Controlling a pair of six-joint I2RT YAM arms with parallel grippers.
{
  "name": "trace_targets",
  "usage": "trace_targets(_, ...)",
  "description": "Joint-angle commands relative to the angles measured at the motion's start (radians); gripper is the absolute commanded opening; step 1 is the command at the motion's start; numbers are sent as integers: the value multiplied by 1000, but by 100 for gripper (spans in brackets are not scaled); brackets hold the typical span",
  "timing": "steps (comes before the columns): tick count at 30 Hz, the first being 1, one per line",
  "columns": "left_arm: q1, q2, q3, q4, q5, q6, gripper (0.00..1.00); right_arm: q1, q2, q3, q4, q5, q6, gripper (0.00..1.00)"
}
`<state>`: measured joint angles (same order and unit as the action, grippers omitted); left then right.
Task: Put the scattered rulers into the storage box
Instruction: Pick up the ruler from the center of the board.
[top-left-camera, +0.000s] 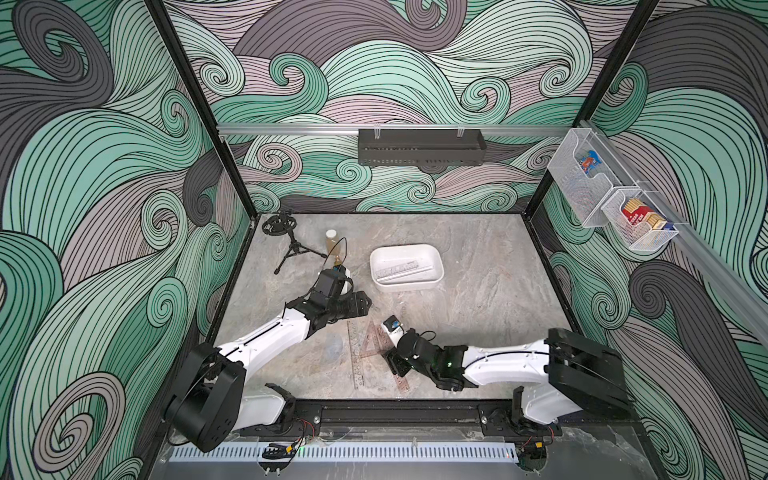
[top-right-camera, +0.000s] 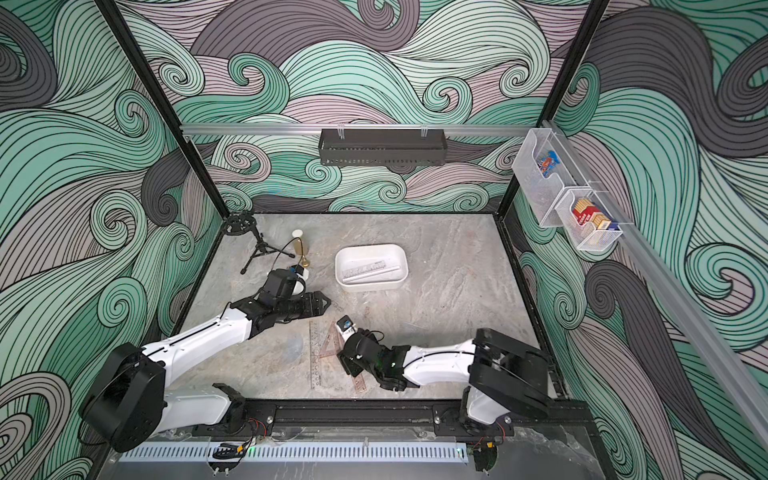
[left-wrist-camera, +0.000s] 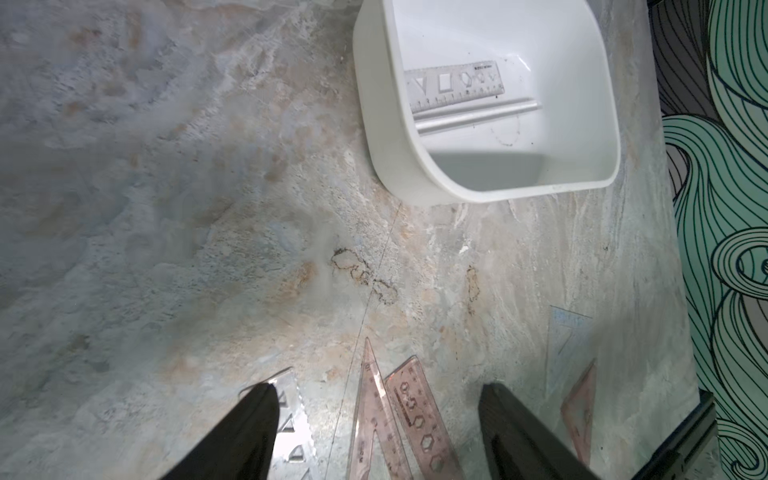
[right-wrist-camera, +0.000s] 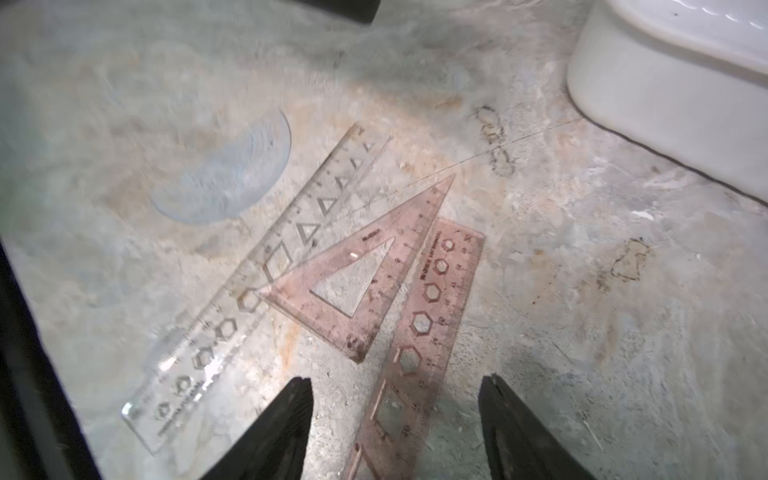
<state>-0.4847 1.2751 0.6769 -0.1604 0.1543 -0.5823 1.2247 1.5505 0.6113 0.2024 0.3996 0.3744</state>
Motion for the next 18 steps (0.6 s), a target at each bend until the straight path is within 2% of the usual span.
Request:
trace_targets(1,2,-35,-2,-33,-50,-12,80,25,45,46,-75,124,-25,73)
trace_targets(18,3,-8,-11,-25,-26,-3,81,15,99,16,-125,232,21,76)
